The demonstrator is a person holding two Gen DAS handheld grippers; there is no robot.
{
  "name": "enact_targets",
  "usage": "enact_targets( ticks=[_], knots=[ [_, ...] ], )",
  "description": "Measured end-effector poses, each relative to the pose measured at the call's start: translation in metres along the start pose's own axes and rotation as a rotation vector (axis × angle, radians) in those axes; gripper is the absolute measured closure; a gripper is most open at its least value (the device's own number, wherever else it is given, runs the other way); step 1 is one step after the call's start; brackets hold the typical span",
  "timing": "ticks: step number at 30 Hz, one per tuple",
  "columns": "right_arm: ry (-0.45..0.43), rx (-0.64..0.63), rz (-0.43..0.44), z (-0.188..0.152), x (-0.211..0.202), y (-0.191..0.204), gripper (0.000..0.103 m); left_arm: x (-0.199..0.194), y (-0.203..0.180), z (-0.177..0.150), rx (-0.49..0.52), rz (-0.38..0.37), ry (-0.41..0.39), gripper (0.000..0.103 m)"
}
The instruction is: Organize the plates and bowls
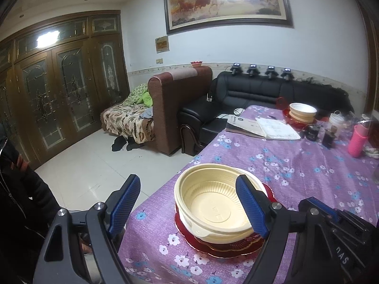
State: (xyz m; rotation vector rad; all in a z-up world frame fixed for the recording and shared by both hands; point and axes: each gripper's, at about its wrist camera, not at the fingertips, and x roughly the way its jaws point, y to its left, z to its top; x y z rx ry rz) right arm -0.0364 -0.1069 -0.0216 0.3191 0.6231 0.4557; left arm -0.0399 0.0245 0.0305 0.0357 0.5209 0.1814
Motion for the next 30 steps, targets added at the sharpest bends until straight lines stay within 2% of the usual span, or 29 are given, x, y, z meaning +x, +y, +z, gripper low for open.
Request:
enact_targets(
  ticks=[11,24,30],
  knots=[
    [-0.012,-0.058,0.008,-0.004,-0.004,0.010,0.088,-0.004,-0.012,-0.005,0.022,-0.033,0.002,0.017],
    [-0.003,-0.051,0.011,-0.006,-0.003,0.011,0.088,0.000,-0.012,-0.010,0.005,-0.057,0.032,0.017],
    [0.003,-0.068,0.017,-0.007,0.000,0.015,0.088,0.000,-0.012,-0.010,0.006,-0.045,0.032,0.016]
  ],
)
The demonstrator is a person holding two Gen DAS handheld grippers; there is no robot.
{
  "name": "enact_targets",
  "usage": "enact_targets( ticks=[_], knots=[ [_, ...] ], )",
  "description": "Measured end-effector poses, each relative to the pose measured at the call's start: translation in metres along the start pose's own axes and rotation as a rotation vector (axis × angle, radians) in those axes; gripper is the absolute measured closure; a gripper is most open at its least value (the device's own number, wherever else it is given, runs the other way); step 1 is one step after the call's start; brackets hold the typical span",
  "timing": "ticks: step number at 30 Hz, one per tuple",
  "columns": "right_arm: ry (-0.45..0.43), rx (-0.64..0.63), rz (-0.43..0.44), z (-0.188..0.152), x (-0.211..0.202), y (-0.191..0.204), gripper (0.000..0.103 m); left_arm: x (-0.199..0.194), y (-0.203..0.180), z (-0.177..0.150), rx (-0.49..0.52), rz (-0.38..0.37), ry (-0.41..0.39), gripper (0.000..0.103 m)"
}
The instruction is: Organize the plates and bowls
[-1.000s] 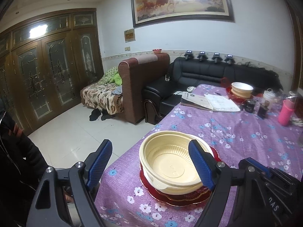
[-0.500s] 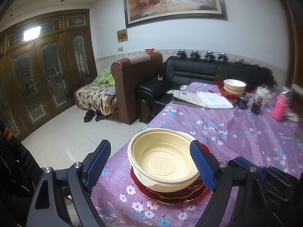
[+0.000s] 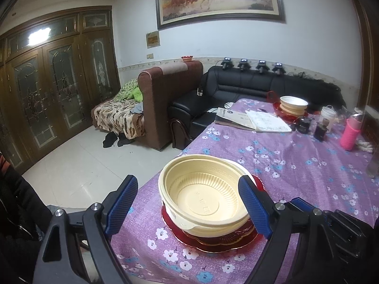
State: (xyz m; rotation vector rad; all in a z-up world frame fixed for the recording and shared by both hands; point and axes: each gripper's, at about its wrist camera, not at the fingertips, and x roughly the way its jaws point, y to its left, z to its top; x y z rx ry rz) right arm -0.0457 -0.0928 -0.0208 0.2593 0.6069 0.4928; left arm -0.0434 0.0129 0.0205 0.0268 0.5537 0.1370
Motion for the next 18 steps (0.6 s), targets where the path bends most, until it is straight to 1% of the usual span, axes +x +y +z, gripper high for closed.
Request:
enact_targets(
  ticks=[12,18],
  knots=[
    [0.003,-0.003,0.001,-0.0002,0.0018,-0.0004,0.088,0.0019,0.0030,-0.0009,0.004,-0.007,0.014,0.016],
    [-0.002,-0.007,0.005,-0.0009,0.0022,0.0015,0.088,-0.0006,0.0063,-0.0013,-0.004,-0.035,0.000,0.016]
  ],
)
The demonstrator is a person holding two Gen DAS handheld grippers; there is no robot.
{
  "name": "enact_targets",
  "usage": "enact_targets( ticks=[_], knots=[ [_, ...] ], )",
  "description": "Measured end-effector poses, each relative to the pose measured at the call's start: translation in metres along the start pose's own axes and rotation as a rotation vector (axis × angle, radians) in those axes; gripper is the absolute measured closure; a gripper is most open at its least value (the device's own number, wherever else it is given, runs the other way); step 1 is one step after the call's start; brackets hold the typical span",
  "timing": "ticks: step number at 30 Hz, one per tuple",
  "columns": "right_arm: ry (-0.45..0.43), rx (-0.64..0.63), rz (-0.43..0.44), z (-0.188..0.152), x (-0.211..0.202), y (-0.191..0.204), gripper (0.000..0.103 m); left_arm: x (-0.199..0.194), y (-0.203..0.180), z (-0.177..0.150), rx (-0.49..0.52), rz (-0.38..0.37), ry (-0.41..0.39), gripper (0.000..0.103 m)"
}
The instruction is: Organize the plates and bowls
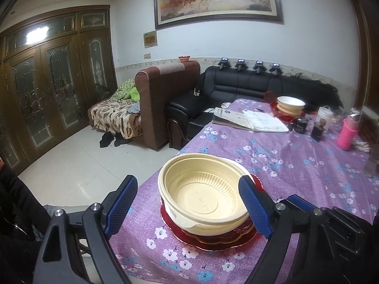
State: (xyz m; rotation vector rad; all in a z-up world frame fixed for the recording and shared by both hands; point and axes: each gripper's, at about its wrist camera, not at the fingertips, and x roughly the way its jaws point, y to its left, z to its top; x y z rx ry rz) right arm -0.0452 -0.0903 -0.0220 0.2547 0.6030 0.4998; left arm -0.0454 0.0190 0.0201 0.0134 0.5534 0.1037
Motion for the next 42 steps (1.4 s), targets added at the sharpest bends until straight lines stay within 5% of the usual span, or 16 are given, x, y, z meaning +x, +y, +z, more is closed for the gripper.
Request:
enact_targets(
  ticks=[42],
  knots=[
    [0.030,-0.001,0.009,-0.005,0.017,0.007,0.088,0.014,0.012,-0.012,-0.029,-0.024,0.038,0.016]
  ],
)
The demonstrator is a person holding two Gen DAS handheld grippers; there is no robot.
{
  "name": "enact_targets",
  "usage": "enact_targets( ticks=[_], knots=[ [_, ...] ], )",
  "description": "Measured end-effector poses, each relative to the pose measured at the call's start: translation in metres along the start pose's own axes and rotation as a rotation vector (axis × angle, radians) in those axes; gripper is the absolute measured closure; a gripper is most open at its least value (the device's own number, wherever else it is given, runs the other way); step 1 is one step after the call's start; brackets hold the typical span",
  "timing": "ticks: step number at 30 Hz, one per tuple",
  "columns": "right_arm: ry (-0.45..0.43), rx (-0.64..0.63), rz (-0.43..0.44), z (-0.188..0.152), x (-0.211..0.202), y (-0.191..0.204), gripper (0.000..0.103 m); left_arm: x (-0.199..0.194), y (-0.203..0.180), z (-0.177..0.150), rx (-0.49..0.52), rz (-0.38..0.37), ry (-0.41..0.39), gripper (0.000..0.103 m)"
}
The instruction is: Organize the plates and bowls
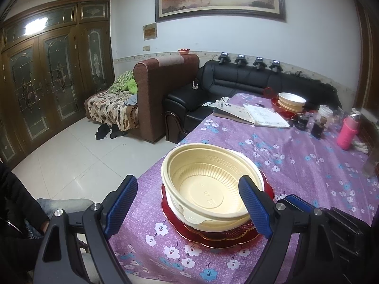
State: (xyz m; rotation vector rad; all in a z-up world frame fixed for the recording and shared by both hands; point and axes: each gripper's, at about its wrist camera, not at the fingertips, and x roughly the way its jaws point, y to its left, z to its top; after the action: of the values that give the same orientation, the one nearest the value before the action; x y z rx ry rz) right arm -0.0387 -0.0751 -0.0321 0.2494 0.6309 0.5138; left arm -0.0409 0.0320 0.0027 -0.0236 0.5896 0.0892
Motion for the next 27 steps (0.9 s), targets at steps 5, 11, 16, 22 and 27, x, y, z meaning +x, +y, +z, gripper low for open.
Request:
enact_targets(
  ticks=[5,11,16,22,27],
  knots=[
    [0.000,0.000,0.001,-0.0001,-0.0001,-0.0004,0.088,-0.0008,-0.0004,0.0003,0.002,-0.004,0.003,0.016],
    [-0.001,-0.002,0.002,0.0003,-0.0014,-0.0011,0.088,-0.0017,-0.0019,0.0023,0.008,-0.007,0.003,0.016],
    [-0.002,-0.003,0.003,0.0009,-0.0019,-0.0008,0.088,-0.0022,-0.0043,0.0036,0.014,-0.009,0.005,0.016],
    [-0.002,0.004,0.005,0.0020,-0.0031,-0.0018,0.088,-0.0010,-0.0070,0.0043,0.019,-0.008,0.013,0.016],
    [0.000,0.012,0.007,0.0034,-0.0035,-0.0043,0.088,0.0002,-0.0084,0.0042,0.020,-0.007,0.015,0.016]
  ],
)
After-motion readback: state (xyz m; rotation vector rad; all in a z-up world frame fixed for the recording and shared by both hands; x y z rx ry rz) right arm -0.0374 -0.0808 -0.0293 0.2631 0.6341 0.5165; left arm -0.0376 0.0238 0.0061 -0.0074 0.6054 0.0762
